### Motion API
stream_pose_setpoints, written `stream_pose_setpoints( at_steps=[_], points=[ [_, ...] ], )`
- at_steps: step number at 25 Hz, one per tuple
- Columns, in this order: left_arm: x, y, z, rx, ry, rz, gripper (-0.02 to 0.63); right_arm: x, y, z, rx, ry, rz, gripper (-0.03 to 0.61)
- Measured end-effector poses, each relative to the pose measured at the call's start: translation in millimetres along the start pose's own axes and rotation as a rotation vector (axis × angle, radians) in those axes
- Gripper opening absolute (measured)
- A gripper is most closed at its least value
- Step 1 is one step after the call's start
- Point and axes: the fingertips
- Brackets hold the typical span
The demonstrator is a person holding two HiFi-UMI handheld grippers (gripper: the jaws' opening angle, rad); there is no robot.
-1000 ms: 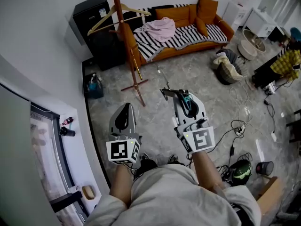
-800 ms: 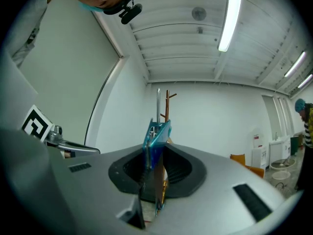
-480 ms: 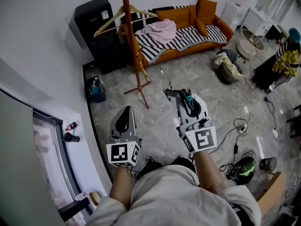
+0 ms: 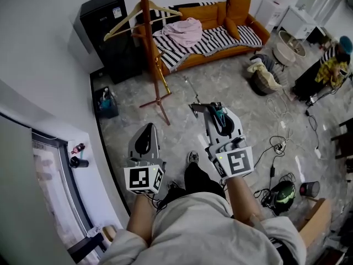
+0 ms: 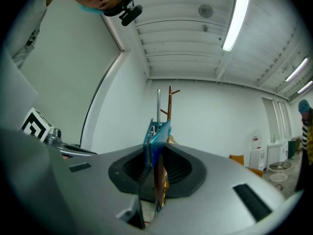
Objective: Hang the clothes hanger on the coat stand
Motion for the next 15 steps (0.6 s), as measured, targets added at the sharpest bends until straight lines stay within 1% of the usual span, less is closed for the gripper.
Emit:
stream_pose_setpoints(
  at_steps=[2, 7, 10, 15],
  points=[
    [2, 2, 11, -0.003, 0.005, 0.005, 0.011, 3, -7, 10, 0.002, 0.005, 0.005, 0.052],
    [4, 11, 50, -0.02, 0.016, 0.018, 0.011, 9, -29, 40, -0.04, -0.011, 0.023, 0.052],
    [5, 10, 80, -0.023, 0.016, 0.024, 0.011, 14, -48, 61, -0.065, -0.008, 0.029, 0.052],
    [9, 10, 139, -0.035, 0.046, 0.043, 0.011, 22, -89, 101, -0.094, -0.004, 0.052, 0.052]
  ],
)
Point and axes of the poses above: the fingertips, and each gripper's own axes: z forward along the fingers, y to its left, x out of its underside, and after that the axes turned 8 degrees about z, right-handed
